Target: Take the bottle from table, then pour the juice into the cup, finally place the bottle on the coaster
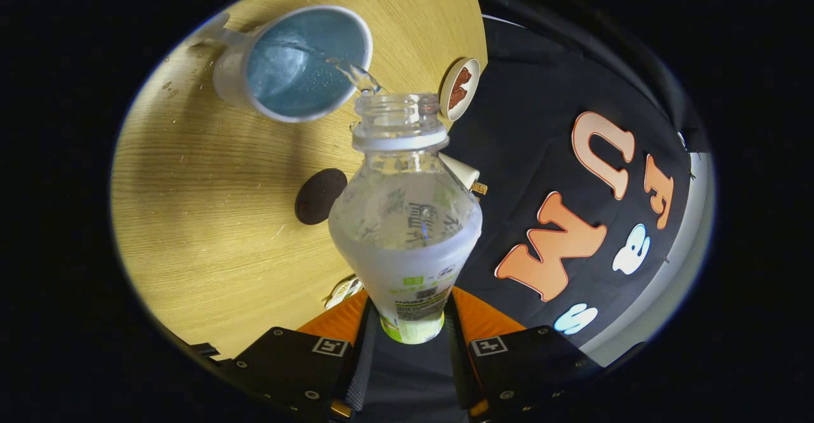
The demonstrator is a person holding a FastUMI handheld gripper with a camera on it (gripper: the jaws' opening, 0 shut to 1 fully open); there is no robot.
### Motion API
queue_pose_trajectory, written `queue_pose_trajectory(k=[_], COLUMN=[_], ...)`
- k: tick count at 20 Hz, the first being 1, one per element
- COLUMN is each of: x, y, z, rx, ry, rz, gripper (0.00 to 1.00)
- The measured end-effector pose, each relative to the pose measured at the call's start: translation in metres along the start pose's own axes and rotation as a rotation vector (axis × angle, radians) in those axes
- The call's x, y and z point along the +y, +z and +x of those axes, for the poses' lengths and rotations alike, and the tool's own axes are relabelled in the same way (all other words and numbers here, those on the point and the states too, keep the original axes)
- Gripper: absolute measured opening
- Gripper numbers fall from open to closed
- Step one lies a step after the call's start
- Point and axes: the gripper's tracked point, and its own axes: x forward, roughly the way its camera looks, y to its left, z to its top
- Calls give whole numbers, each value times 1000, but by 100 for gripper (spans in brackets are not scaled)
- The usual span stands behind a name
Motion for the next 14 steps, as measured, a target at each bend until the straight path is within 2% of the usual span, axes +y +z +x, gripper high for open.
queue_pose_trajectory(k=[14], x=[-12], y=[-1], z=[5], rx=[-1], ry=[0], rz=[-66], gripper=[55])
